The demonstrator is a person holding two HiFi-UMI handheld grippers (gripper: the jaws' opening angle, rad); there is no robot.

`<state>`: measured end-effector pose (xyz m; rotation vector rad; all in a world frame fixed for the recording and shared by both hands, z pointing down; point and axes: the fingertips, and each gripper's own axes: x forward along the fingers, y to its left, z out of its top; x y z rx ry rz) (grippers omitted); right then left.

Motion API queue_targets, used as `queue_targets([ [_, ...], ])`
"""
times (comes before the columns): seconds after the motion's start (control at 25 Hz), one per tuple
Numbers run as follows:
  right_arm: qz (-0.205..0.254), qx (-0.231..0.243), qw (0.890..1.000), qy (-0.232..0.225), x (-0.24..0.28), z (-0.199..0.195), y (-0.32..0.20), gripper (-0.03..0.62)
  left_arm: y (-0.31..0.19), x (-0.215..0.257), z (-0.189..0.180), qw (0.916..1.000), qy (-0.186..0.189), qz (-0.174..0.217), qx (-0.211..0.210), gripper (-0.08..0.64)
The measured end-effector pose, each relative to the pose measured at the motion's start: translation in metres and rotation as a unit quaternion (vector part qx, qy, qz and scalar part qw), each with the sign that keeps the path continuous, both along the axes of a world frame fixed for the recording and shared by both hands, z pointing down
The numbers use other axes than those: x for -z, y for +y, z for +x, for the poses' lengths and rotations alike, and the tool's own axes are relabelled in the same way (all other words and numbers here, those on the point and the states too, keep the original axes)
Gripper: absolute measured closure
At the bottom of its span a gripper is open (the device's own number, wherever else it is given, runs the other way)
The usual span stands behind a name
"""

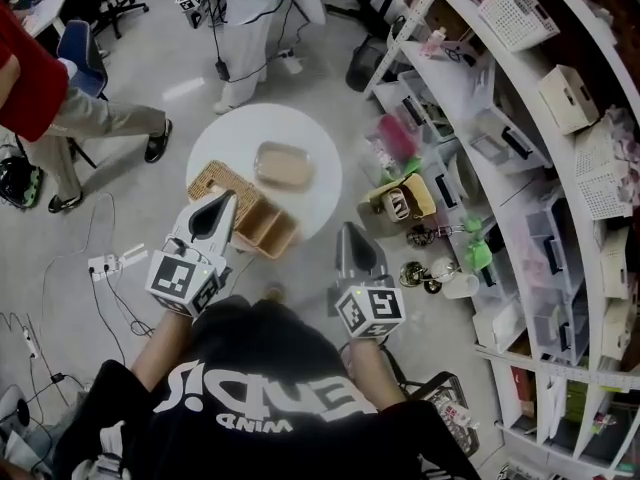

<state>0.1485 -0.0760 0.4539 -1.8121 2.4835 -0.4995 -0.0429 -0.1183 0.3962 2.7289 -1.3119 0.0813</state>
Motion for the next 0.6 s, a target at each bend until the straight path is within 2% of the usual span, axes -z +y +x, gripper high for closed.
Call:
queue_targets([
  [0.32, 0.003, -0.01, 1.0, -0.006, 0.009, -0.002, -0.024, 0.591, -0.028, 0.0, 0.003, 1.0, 0.001, -0.005, -0.005, 0.558],
  [0.6, 0.009, -0.038, 0.999, -0.005, 0.016, 0.006, -0.045, 0.591, -0.055, 0.005, 0.008, 0.9997, -0.004, -0.009, -0.023, 0.558],
])
